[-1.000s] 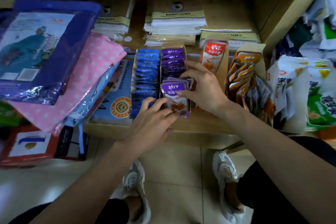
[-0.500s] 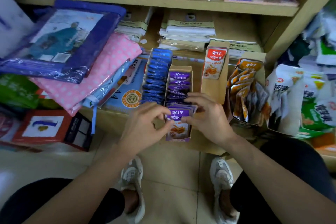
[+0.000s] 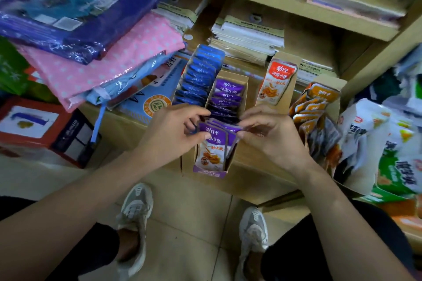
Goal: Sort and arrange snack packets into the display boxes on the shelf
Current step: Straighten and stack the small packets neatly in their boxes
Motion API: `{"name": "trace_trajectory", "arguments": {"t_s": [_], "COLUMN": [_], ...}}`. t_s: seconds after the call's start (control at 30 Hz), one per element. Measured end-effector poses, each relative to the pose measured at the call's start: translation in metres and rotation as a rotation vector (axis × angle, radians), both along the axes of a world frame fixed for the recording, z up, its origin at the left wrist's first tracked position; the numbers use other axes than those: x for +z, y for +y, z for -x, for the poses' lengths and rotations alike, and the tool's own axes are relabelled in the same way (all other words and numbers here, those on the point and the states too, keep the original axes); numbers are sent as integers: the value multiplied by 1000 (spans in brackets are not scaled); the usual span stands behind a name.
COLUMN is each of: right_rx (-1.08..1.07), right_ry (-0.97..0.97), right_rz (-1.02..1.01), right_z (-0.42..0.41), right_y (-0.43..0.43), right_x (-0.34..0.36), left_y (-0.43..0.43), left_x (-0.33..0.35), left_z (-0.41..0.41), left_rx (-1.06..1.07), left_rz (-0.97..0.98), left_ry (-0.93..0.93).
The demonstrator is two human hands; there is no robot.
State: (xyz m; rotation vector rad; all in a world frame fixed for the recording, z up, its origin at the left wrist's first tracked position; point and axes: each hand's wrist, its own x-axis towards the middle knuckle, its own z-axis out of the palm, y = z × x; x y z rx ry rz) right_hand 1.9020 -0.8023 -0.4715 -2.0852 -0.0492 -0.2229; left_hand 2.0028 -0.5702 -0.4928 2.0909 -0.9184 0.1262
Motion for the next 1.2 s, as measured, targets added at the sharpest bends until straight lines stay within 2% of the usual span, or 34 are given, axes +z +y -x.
{"name": "trace_trajectory", "arguments": {"t_s": [0.17,0.27,0.4,0.53,0.67,0.8,1.03,1.13,1.2], "right_rx": [-147,-259,-328,-266,-174,-25,52,-92,-264], "right_ry": [-48,-58,-6,-51,-202,-41,13,-81,-176], "right_rz": [48,45,-10,30,289,456,246,4,0], "right_z": [-14,-27,-33,-24,-13,0,-12,-10,-12], "right_y": [10,12,9,10,14,32,31,25,19], "right_x": [-6,-6,-11,-9,-10,-23,-22,-19,-15], "left_y": [0,-2,-5,-8,-11,-12,-10,-6,-7], "left_x": [-2,-6,-11,-14,-16,-22,-30,-24,-20], "left_z": [11,16,19,13,12,13,10,9,13], "left_rx": [94,106,136,188,248,318,248,236,184], "left_rz": [193,171,-6,-157,-175,-190,-149,-160,-156], "left_ry": [204,202,-14,-213,-389,-399,-347,-332,-370]}}
